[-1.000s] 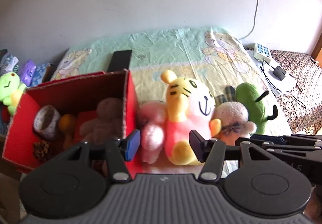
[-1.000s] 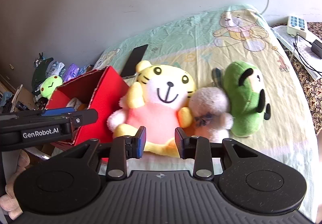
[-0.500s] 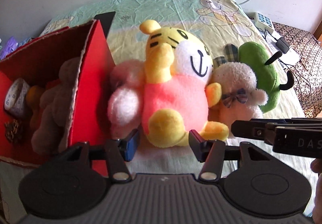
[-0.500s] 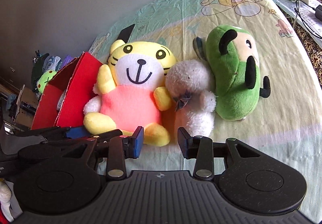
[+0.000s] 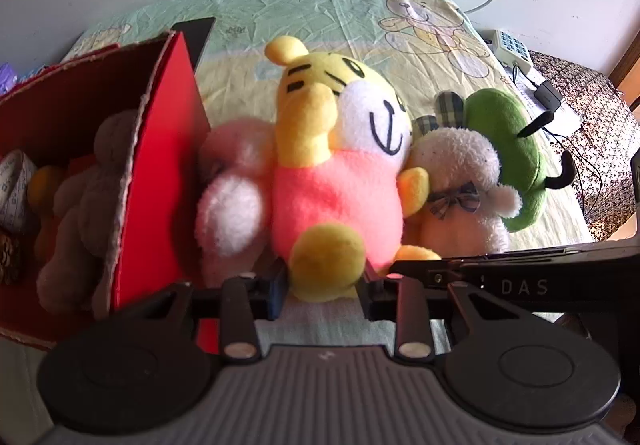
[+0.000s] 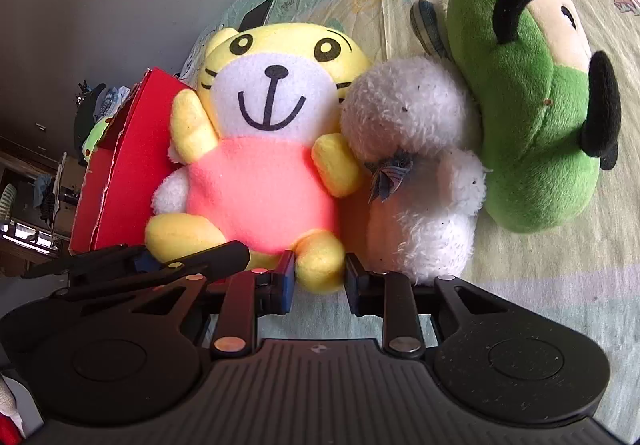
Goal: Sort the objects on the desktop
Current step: 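Grasp the yellow tiger plush in pink shirt with the left gripper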
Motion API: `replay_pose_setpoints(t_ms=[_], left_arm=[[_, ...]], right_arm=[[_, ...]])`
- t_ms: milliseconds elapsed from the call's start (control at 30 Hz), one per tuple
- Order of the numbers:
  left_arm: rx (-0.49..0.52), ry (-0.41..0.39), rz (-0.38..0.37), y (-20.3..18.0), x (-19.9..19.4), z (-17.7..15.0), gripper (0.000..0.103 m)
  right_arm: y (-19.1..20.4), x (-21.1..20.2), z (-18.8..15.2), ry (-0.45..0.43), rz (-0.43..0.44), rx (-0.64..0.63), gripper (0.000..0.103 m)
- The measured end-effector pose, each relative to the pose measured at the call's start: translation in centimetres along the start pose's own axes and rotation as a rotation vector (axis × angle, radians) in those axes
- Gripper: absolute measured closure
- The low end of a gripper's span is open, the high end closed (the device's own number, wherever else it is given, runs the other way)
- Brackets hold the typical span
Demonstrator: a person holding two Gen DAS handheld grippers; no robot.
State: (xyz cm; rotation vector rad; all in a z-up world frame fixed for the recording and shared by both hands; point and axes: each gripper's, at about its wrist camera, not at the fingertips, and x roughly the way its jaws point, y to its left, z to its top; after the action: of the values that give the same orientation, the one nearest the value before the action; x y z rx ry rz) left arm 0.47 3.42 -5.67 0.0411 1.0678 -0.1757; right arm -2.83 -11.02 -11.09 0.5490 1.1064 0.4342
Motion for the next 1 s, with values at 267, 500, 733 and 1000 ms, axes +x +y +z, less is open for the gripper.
replay_pose_setpoints(t_ms=[267,500,733,1000], left_arm=[[0.061,-0.018,-0.044,-0.3,-3.1,-1.3,0.074],[0.144,0.068,-0.129,-0.8,-4.4,-5.8,0.076],[0.223,0.149,-0.160,-0.8,-3.6,-9.6,0.075],[0.154,-0.007,-0.198,1.8,-5.0,-8.4,0.016]], right_arm=[[1.8,-3.4,-2.4,-0.011,0.007,-0.152,0.082],[2.7,-4.7,-5.7,0.073,0.011,-0.265,0.082],[2.8,-3.1,-8.4,0.159,-0.009,-0.305,0.077],[2.0,-4.5,-6.8,0.006,0.010,-0.188,0.033]])
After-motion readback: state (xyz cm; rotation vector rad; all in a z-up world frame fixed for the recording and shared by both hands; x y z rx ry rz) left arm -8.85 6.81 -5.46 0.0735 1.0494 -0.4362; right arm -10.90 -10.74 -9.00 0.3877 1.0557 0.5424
